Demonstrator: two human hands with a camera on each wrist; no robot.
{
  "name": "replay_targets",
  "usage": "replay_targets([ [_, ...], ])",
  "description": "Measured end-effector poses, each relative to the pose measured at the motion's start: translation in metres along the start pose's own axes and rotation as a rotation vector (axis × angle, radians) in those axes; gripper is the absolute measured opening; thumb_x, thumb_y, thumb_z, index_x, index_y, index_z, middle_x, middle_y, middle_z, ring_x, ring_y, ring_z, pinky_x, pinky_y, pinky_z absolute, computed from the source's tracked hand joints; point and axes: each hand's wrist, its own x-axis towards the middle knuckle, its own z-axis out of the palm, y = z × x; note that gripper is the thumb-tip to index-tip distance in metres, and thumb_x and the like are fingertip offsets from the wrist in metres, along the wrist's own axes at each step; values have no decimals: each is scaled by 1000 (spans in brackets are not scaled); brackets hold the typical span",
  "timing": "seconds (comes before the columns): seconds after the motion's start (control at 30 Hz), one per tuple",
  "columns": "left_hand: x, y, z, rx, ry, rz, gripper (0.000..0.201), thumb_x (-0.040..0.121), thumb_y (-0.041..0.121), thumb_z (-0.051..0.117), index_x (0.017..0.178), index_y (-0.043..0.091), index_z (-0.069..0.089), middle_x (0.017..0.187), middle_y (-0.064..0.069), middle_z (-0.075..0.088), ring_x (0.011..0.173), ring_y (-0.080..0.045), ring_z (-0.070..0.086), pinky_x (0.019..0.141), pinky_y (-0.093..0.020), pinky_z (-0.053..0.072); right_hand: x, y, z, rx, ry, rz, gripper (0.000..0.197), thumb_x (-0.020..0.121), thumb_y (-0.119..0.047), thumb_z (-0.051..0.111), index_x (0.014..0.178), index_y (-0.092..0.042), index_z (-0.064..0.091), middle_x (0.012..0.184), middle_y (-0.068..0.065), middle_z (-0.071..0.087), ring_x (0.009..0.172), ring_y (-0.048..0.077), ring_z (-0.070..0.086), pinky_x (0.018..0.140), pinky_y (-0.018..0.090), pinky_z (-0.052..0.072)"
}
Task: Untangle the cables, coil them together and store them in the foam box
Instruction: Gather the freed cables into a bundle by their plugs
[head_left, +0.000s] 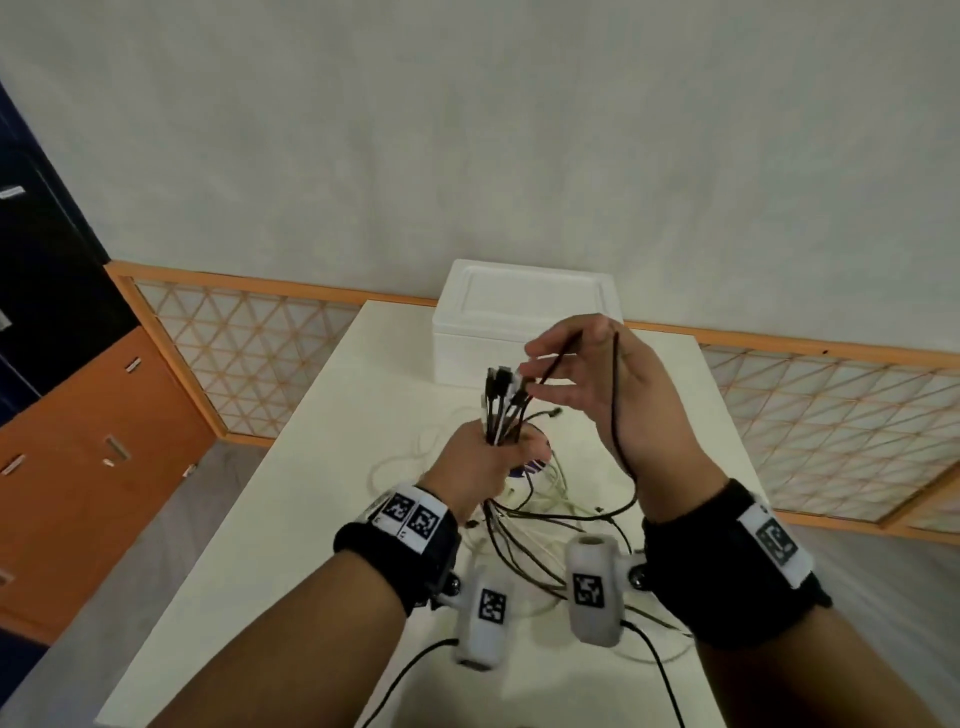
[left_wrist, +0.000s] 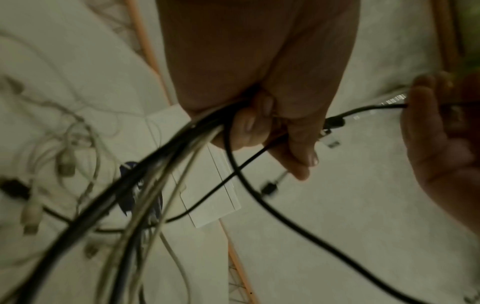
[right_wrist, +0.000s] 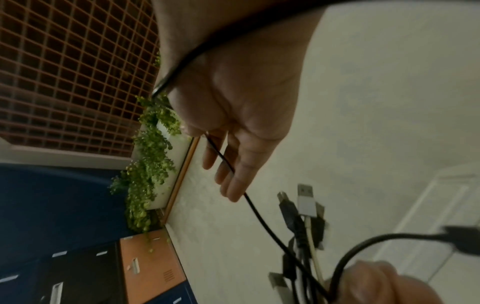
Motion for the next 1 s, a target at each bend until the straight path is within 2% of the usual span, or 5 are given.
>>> replay_targets([
  [0.13, 1, -3, -1, -11, 47, 45, 4, 83, 7, 70, 82, 3, 70, 46, 8, 57, 34, -2, 36, 40, -18, 26, 2, 22, -24, -492, 33, 71, 55, 77, -36, 75, 125, -32, 49, 122, -5, 57, 96, 9, 61, 80, 24, 54],
  [0.27, 11, -8, -5, -9, 63, 45, 5, 81, 11, 73, 77, 13, 71, 43, 11, 41, 38, -8, 25, 42, -20, 19, -4, 52, -25, -682, -17, 175, 37, 74, -20, 80, 101, -5, 59, 107, -29, 58, 52, 0, 43, 53, 8, 36],
  [0.47, 14, -18, -8, -56, 88, 23, 17, 80, 4, 68, 69, 17, 69, 45, 7, 39, 39, -10, 24, 42, -21, 19, 5, 59, -11, -693, -4, 99, 76, 71, -23, 82, 134, -38, 42, 90, -1, 55, 59, -1, 51, 63, 16, 46],
  [0.83, 9, -17, -23, -405, 177, -8, 6, 83, 9, 67, 79, 12, 71, 84, -15, 65, 32, -5, 24, 38, -18, 16, -11, 108, -5, -1002, -346, 273, 21, 91, -23, 59, 85, -3, 65, 68, -5, 54, 61, 7, 49, 63, 20, 36],
  [1.0, 1, -33, -45, -517, 325, -99, 9, 87, 7, 63, 81, 10, 69, 82, -3, 72, 32, -3, 23, 34, -16, 19, -5, 51, -37, -685, 166, 190, 21, 96, -18, 46, 81, -22, 59, 66, -7, 61, 47, 0, 51, 43, 9, 37],
])
